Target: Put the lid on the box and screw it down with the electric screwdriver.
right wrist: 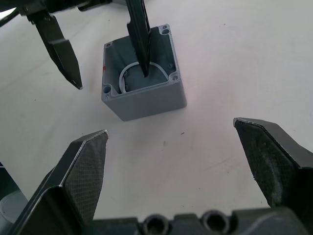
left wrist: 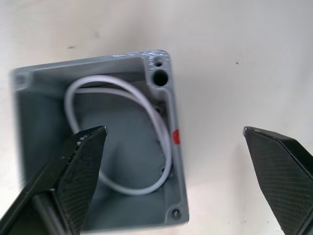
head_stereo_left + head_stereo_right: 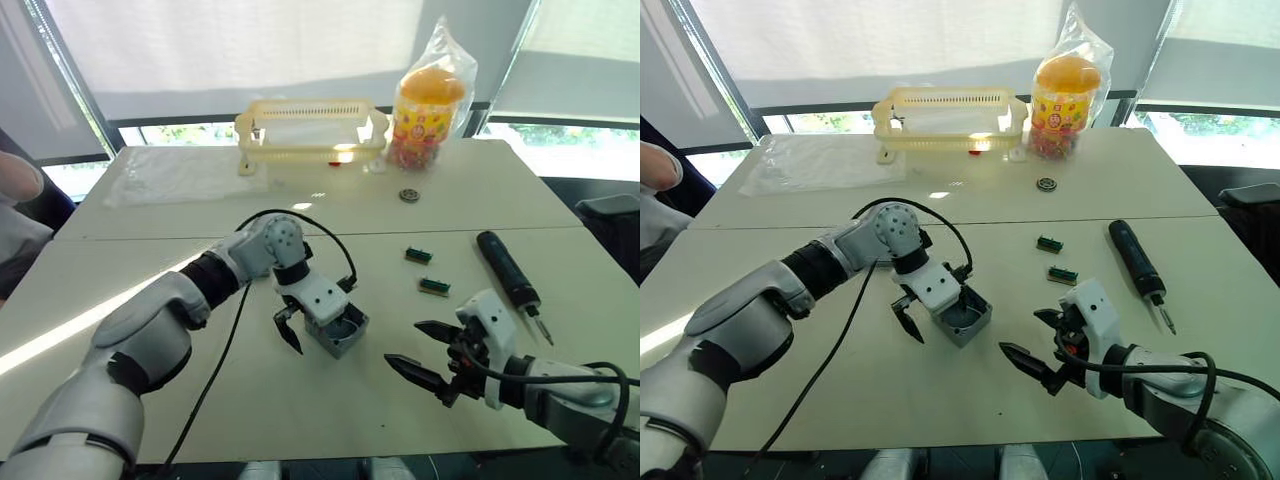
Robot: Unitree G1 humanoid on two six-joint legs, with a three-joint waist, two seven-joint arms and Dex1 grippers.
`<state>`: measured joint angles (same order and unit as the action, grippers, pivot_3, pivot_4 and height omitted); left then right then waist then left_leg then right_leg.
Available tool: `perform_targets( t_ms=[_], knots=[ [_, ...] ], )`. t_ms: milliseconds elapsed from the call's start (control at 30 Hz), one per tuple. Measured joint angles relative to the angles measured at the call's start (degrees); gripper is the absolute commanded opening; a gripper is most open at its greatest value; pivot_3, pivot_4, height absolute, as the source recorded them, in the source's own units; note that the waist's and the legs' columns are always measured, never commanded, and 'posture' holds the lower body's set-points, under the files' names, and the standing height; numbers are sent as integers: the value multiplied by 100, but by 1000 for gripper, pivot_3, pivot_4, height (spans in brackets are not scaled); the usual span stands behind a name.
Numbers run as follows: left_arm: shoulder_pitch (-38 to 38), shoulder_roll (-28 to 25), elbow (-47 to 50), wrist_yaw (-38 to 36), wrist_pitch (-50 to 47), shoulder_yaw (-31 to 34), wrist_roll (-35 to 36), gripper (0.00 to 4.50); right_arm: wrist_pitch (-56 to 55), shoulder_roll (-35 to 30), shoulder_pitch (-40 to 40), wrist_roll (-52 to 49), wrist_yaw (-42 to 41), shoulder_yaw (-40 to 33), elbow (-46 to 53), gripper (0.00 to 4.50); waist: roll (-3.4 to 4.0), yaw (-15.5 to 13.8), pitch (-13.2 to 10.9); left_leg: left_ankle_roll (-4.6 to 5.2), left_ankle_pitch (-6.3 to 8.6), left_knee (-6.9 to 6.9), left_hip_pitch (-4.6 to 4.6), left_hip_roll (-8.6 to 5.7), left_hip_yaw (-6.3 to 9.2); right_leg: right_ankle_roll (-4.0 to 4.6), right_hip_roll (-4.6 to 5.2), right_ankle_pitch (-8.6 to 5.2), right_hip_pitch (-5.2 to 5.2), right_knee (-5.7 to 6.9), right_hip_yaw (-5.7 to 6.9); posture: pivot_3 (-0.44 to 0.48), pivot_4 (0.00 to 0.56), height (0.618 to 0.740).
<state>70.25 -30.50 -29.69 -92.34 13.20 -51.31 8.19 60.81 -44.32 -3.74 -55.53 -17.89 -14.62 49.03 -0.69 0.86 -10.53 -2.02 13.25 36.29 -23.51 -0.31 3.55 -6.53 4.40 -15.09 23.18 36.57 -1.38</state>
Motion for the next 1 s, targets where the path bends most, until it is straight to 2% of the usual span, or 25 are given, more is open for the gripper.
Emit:
perform_targets(
  t_ms=[133,200,267,367,533,700,867,1000],
  knots=[
    [199,-728,806,1,-1428,926,754,4287,-13,-143,59,-172,-153,-190,-64,4500,2,2,-2,0,0,-2,3,0,1,-4,-1,-4,4,13,0,0,150,740],
    [252,-934,839,67,-2424,1604,1023,4287,-125,-301,115,-180,-346,-402,-215,4500,3,-1,-2,0,0,2,8,-1,0,-6,-1,-5,1,19,1,0,150,740],
    [236,-1017,670,488,-3361,2179,1131,4287,-239,-481,249,-186,-621,-515,-381,4500,2,0,-2,0,0,8,11,-1,0,-9,-1,-8,0,33,1,0,150,740],
    [227,-919,113,1853,-4642,2976,1049,4287,-345,-771,722,-220,-1070,-533,-736,4500,0,1,-3,0,0,17,12,-2,4,-12,-2,-9,1,48,2,0,150,740],
    [250,-742,-992,4425,-7024,4078,646,4287,-409,-1180,2033,-325,-1826,-295,-1477,4500,-11,34,-11,1,1,14,10,-3,6,-17,-2,-12,13,60,4,0,150,740],
    [235,-496,-1865,6022,-7780,5052,482,4287,-611,-1241,2984,85,-2513,747,-1791,4500,-22,-7,-18,0,0,11,6,-6,7,-17,2,-12,18,63,7,0,150,740],
    [160,-223,-2326,6435,-7781,5229,375,4287,-712,-1086,3337,434,-2829,1418,-1801,4500,-28,-27,-21,-3,-1,22,-1,-20,5,-18,18,-11,17,62,6,0,150,740],
    [160,-23,-2585,6529,-7735,5242,308,4287,-785,-1060,3219,599,-2851,1465,-1760,4500,-28,-22,-21,-3,-1,22,-1,-21,5,-18,19,-11,17,62,7,0,150,740]
  ],
)
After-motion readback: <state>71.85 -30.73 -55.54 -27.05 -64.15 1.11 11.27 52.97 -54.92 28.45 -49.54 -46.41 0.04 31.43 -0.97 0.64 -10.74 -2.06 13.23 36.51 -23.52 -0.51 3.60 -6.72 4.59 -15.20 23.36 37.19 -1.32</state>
